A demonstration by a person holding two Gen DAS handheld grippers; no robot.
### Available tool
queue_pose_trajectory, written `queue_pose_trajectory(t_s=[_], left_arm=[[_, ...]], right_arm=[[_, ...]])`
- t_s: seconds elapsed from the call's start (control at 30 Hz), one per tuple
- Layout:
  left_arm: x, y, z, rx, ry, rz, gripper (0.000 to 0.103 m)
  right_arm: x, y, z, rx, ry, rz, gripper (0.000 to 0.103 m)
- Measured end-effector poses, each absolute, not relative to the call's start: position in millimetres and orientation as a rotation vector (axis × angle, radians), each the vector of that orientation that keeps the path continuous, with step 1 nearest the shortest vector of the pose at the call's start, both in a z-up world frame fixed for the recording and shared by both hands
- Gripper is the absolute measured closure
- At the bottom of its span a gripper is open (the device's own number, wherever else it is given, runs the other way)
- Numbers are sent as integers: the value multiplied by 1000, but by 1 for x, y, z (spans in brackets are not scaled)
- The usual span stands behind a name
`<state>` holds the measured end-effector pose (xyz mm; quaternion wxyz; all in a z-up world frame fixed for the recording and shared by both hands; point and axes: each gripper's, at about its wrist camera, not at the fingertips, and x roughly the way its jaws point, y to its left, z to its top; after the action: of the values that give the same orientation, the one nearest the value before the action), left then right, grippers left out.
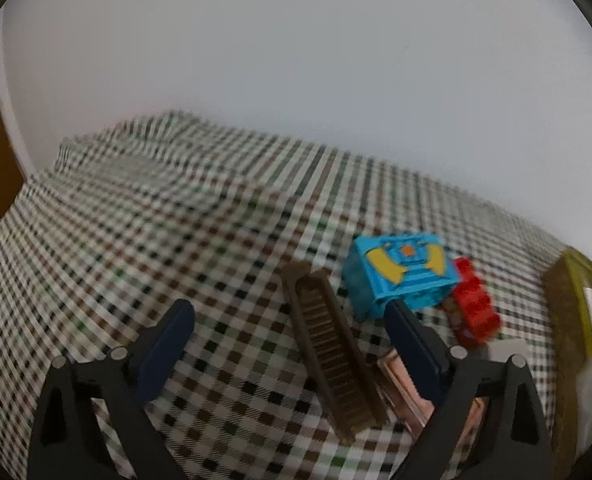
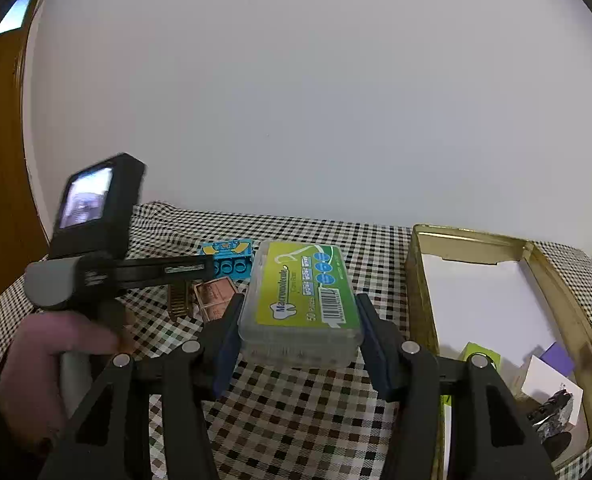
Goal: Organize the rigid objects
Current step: 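Grasp the brown ridged comb with the left gripper while the right lifts the case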
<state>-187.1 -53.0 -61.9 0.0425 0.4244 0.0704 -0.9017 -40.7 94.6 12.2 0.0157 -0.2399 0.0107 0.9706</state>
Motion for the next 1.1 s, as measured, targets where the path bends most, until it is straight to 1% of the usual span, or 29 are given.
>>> queue_pose_trajectory(t_s=[0.03,0.2,0.53,0.63,0.73,0.77,0.8,0.83,0.9,0.93,0.97,1.0,1.1], left_arm=[[-189,-54,-65,1329,224,-2734,9],[-184,-58,-68,1357,130,-2695,8],[-142,-80,-65,1410,130,-2707,9],[-134,-81,-65,1372,77,-2734,10],[-134,-74,-61,1372,82,-2777,19],[-134,-73,-60,1371,74,-2794,25],[-134,-70,-60,1370,63,-2811,34],[-139,-72,-60,1373,58,-2834,40],[-145,-71,-60,1381,49,-2880,60],[-144,-69,-60,1385,46,-2899,66],[-144,-67,-59,1393,47,-2922,77],[-145,-66,-59,1389,35,-2928,79],[-146,-67,-58,1386,65,-2942,80]], right_arm=[[-41,95,13,-749,40,3020,47],[-39,97,16,-758,88,3018,47],[-35,97,15,-760,127,3019,47],[-39,101,12,-767,128,3028,47],[-38,100,12,-757,127,3034,47],[-37,100,12,-752,127,3034,47],[-37,99,12,-752,127,3034,47],[-36,99,12,-753,128,3032,47],[-35,98,13,-756,131,3026,47],[-35,99,12,-757,137,3025,47],[-35,99,13,-755,143,3025,47],[-35,100,13,-750,145,3026,47],[-33,101,14,-729,150,3028,47]])
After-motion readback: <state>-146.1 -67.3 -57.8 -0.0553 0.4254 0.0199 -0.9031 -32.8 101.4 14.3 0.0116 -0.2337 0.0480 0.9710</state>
